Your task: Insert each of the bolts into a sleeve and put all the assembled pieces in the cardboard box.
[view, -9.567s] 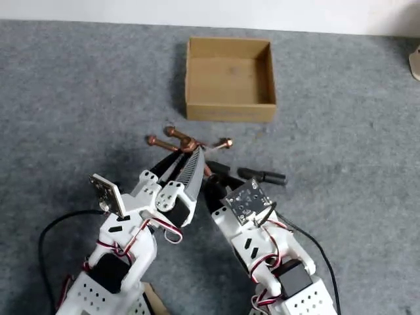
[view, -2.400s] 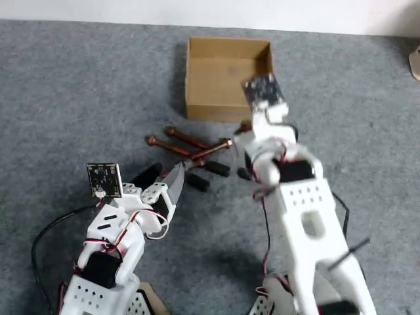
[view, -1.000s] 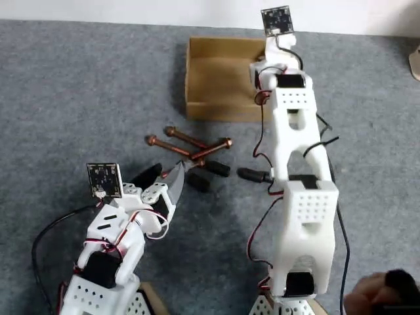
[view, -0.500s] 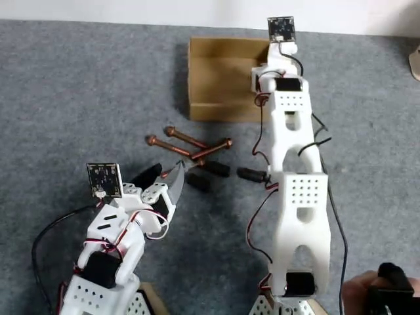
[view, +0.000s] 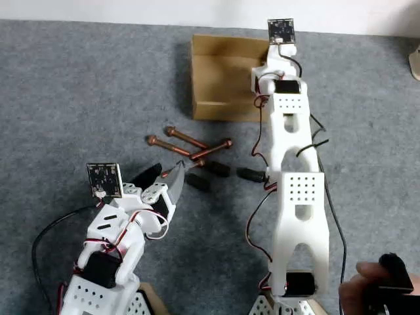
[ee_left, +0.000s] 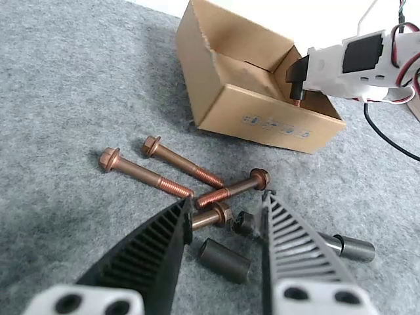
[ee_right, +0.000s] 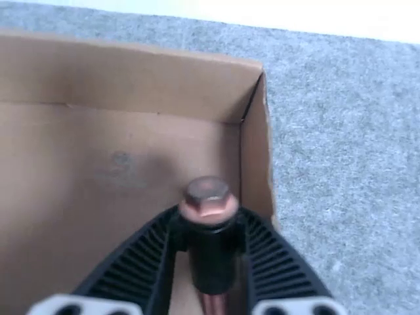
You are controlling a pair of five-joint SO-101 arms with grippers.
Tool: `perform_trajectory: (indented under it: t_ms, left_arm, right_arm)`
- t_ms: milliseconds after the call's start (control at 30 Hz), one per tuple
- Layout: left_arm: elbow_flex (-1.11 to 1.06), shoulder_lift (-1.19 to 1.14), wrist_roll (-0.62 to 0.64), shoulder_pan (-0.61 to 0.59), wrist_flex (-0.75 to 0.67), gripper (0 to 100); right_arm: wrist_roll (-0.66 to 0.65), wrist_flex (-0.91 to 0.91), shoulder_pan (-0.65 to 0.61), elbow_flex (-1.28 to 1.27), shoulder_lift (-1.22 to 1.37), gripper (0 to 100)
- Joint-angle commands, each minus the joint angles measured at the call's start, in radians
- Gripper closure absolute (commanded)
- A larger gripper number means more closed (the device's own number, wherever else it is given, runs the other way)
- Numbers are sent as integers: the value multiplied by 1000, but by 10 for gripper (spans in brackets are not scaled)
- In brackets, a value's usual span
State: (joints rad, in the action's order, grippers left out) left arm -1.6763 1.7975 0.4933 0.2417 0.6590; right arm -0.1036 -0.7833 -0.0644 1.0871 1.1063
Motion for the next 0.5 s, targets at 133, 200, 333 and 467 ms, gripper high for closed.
perform_trajectory:
  t_ms: [133, 200, 333, 467]
  left_arm:
    - [-19, 15, -29, -8, 3, 832]
    - [-19, 15, -29, -8, 3, 832]
    - [-19, 15, -28, -8, 3, 832]
    - [-19, 15, -28, -8, 3, 832]
  right_arm:
    - [6, -7, 28, 47, -19, 868]
    - [6, -7, 25, 47, -19, 867]
    - [6, -13, 22, 48, -31, 867]
    - [38, -81, 13, 48, -114, 867]
